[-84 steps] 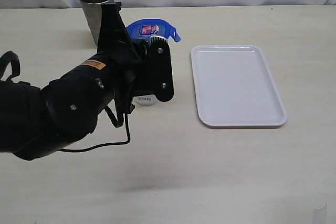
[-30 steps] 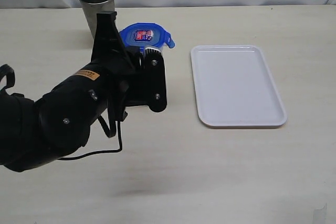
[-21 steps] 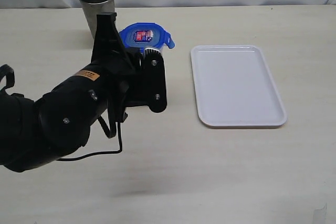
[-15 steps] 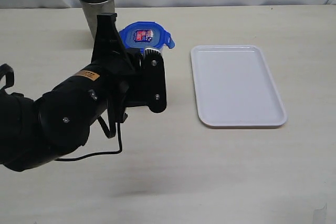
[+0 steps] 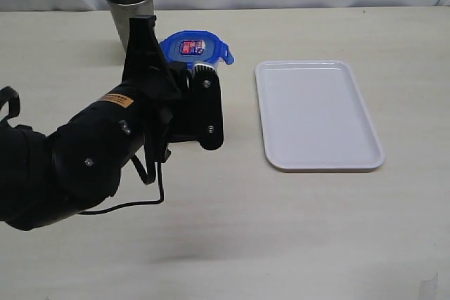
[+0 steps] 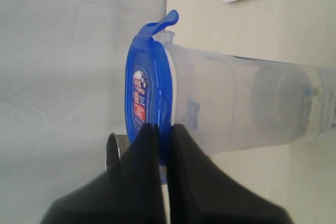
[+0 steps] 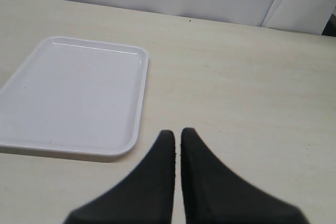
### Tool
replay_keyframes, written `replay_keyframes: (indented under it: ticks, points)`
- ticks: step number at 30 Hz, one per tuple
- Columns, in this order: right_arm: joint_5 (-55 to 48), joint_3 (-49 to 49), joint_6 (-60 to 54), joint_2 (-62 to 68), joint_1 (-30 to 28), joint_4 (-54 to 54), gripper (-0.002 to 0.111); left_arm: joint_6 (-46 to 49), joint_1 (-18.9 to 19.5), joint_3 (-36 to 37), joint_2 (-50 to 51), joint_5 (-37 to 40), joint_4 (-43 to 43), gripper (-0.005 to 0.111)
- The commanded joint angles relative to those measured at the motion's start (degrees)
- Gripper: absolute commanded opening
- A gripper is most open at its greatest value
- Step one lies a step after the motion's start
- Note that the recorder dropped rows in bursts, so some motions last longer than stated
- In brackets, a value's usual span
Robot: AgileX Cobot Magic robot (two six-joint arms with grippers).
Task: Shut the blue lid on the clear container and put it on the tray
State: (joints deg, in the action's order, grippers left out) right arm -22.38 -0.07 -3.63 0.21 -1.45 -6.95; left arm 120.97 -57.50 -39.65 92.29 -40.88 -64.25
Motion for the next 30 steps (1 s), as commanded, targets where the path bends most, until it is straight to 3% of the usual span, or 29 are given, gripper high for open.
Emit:
replay_keyframes:
  ticks: [1,8,20,30]
  points:
    - [0.0,0.1,-0.1,-0.2,-0.4,0.2,0.004,1.7,-0.6,0.2,-0.5,-0.7,0.3,0.005]
    - [0.0,0.1,-0.1,-0.2,-0.4,0.2,0.004,1.7,-0.6,0.2,-0.5,0.1,0.0,0.03]
    - [0.0,0.1,-0.1,-0.2,-0.4,0.2,0.004,1.7,-0.6,0.2,-0.5,0.2,-3.3,0.062]
    - [0.0,0.1,-0.1,-0.2,-0.4,0.2,0.004,1.7,-0.6,0.2,-0.5,-5.4,-9.8,0.065]
